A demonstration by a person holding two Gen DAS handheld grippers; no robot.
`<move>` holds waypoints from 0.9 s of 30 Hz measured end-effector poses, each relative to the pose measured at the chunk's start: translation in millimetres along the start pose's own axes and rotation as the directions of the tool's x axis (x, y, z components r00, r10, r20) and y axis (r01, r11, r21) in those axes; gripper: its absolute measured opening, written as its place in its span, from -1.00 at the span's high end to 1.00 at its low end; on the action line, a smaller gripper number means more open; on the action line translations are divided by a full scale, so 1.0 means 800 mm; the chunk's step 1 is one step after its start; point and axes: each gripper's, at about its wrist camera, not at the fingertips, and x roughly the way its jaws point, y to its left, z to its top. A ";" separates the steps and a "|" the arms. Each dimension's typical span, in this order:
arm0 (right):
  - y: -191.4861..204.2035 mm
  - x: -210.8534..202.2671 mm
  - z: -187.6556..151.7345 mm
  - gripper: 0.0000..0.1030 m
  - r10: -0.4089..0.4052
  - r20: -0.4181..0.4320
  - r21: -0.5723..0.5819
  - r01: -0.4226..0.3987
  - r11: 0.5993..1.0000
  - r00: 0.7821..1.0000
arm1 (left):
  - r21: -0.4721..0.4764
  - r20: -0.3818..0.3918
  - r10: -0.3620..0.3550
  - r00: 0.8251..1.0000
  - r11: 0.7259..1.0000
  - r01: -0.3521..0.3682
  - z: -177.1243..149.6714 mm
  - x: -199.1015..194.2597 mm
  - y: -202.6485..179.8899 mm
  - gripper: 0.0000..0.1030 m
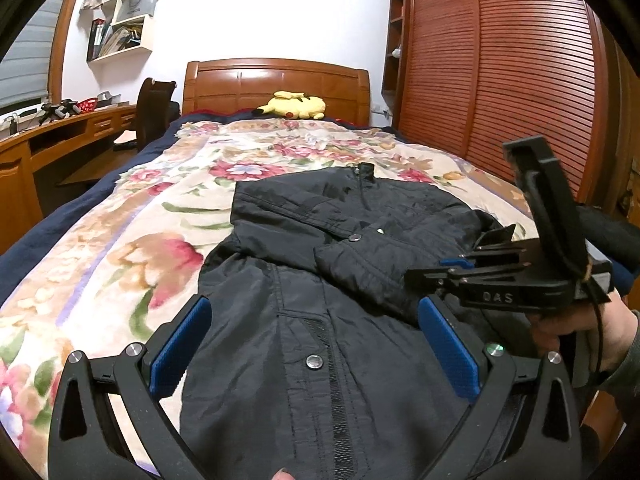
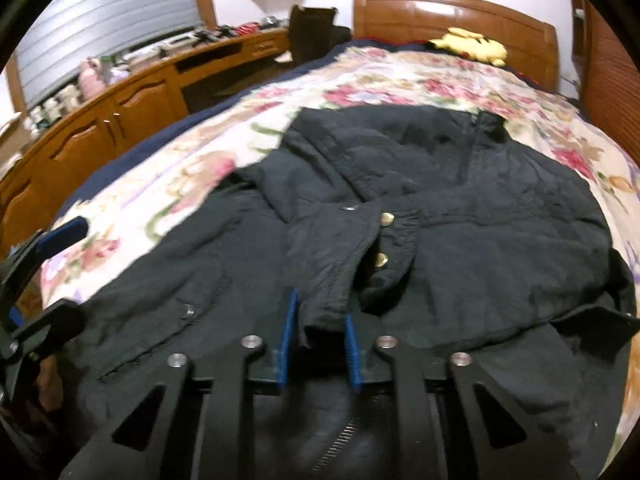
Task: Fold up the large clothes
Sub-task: 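Grasp the jacket side edge with the right tool, fold it over the body, release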
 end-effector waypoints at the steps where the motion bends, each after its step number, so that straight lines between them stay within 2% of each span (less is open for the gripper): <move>1: 0.003 -0.001 0.001 0.66 0.005 0.004 -0.006 -0.005 1.000 1.000 | -0.002 0.001 0.002 1.000 1.000 -0.002 0.000 -0.001 0.002 -1.00; 6: 0.021 -0.008 -0.003 0.66 0.030 0.016 -0.075 -0.028 0.997 0.999 | -0.022 0.009 0.010 1.000 1.000 -0.009 0.001 -0.003 0.013 -1.00; 10: 0.027 -0.001 -0.019 0.66 0.118 -0.039 -0.065 -0.120 0.991 0.992 | -0.035 0.008 0.016 1.000 0.999 -0.015 0.002 -0.002 0.017 -1.00; 15: 0.031 0.008 -0.023 0.66 0.127 -0.081 -0.073 -0.133 0.988 0.989 | -0.037 0.006 0.021 1.000 0.999 -0.021 0.001 -0.002 0.018 -1.00; 20: 0.024 -0.001 -0.021 0.57 0.080 -0.058 -0.089 -0.085 0.992 0.995 | -0.040 0.004 0.023 1.000 0.999 -0.023 0.001 -0.002 0.021 -1.00; 27: -0.015 -0.012 -0.020 0.54 -0.074 -0.004 -0.083 0.074 0.994 0.997 | -0.032 -0.005 0.027 1.000 0.999 -0.027 -0.004 0.000 0.023 -1.00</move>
